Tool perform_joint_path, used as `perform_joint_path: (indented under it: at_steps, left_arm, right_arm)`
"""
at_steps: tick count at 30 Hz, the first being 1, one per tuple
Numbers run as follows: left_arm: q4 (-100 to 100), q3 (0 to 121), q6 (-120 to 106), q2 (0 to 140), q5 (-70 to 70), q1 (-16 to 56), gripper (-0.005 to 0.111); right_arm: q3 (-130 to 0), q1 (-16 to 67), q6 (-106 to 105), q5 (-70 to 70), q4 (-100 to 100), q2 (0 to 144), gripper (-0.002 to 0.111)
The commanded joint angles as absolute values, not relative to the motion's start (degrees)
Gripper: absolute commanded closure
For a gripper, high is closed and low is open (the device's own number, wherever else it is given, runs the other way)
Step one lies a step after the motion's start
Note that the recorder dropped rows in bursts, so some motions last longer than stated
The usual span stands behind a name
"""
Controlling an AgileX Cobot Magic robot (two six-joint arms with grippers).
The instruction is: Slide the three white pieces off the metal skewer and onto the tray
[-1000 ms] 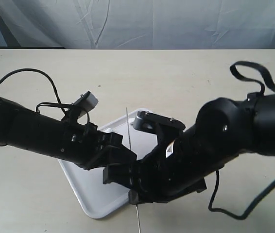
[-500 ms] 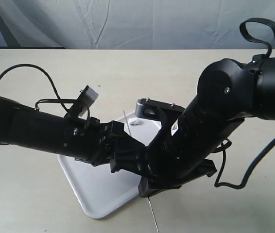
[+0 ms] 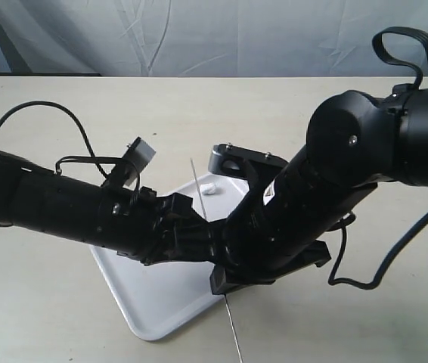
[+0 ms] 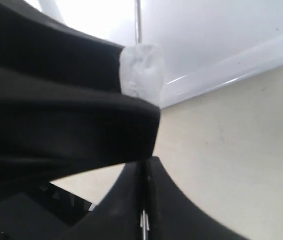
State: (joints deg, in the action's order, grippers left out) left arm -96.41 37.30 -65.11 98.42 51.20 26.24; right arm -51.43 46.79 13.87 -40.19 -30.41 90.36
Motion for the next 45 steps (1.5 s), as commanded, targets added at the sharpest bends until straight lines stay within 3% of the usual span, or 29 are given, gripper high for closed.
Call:
perform_joint_path:
  at_steps: [1, 9, 25, 45]
  left_arm:
    - [-95.9, 37.2, -64.5, 98.7, 52.2, 26.5, 0.064]
    - [-98.3, 37.2, -64.9, 98.7, 52.0, 26.5, 0.078]
    - [-99.9, 37.2, -65.1, 98.7, 47.4, 26.5, 0.078]
    - [-99.9, 37.2, -65.1, 98.7, 41.0, 26.5, 0.078]
  right_arm:
    - [-51.7, 46.4, 13.7, -39.3, -30.3, 90.2, 0.109]
    - [-51.7, 46.4, 13.5, -40.1, -32.0, 90.2, 0.109]
    - [-51.7, 48.1, 12.1, -43.3, -34.5, 90.2, 0.109]
    - [-51.7, 48.6, 12.0, -57.7, -34.1, 86.9, 0.109]
